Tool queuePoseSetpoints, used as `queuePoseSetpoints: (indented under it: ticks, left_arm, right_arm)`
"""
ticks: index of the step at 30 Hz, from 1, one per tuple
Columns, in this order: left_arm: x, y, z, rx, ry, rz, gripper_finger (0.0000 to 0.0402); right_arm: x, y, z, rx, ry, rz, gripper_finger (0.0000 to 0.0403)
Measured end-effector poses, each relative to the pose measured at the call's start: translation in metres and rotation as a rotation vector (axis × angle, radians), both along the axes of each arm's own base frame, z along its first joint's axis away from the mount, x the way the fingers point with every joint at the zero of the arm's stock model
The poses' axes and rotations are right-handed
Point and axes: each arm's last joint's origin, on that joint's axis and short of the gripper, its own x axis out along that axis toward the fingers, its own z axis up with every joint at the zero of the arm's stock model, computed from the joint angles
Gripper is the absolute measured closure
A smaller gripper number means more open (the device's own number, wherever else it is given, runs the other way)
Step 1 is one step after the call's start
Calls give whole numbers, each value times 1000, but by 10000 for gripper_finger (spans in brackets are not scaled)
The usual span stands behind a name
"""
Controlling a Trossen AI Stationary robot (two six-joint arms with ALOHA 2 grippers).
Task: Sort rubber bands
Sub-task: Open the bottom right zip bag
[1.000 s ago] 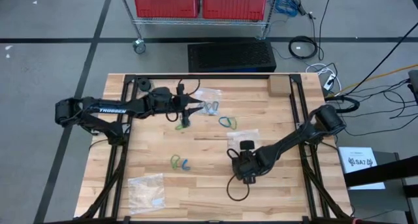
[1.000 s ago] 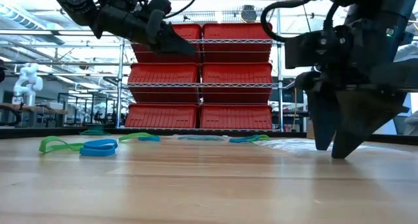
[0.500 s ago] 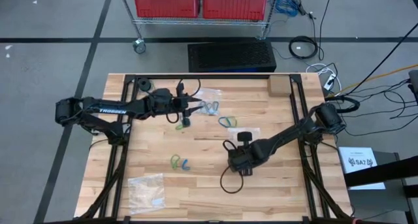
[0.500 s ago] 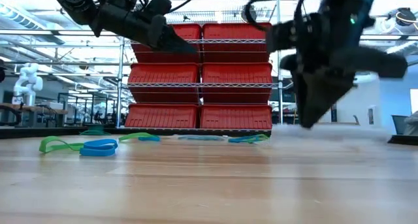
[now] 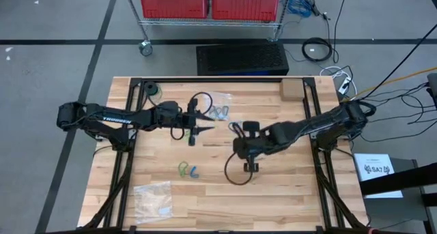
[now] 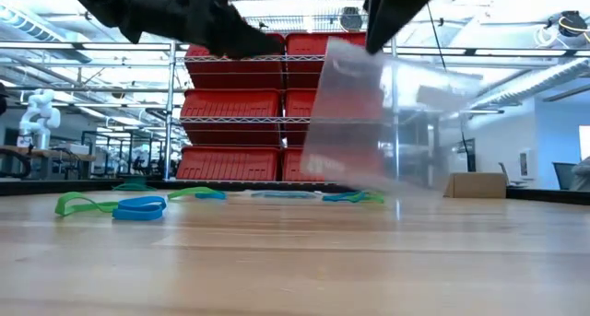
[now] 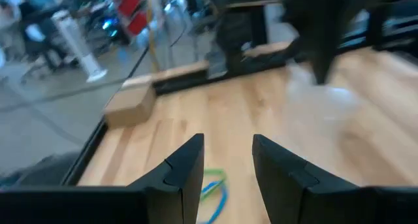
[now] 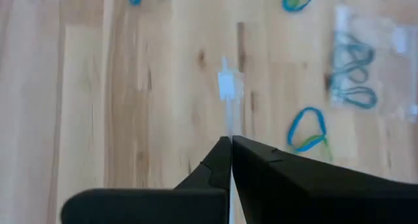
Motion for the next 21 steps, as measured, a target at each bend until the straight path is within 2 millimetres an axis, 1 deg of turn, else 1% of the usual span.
queuePoseSetpoints:
  ticks: [3, 7, 12, 16, 21]
  left_arm:
    - [2, -12, 3, -20, -29, -77, 260]
    - [3, -23, 6, -61, -44, -151, 245]
    - [8, -28, 13, -96, -53, -163, 224]
    - [15, -26, 9, -112, -33, -100, 219]
    - [30, -25, 5, -114, -4, -94, 219]
  right_arm:
    - [-7, -12, 16, 16, -48, -37, 403]
    - [-11, -27, 27, 14, -86, -76, 403]
    - [-7, -35, 30, 16, -130, -68, 403]
    - [-4, -37, 30, 8, -145, -60, 403]
    - [-2, -37, 31, 13, -165, -62, 403]
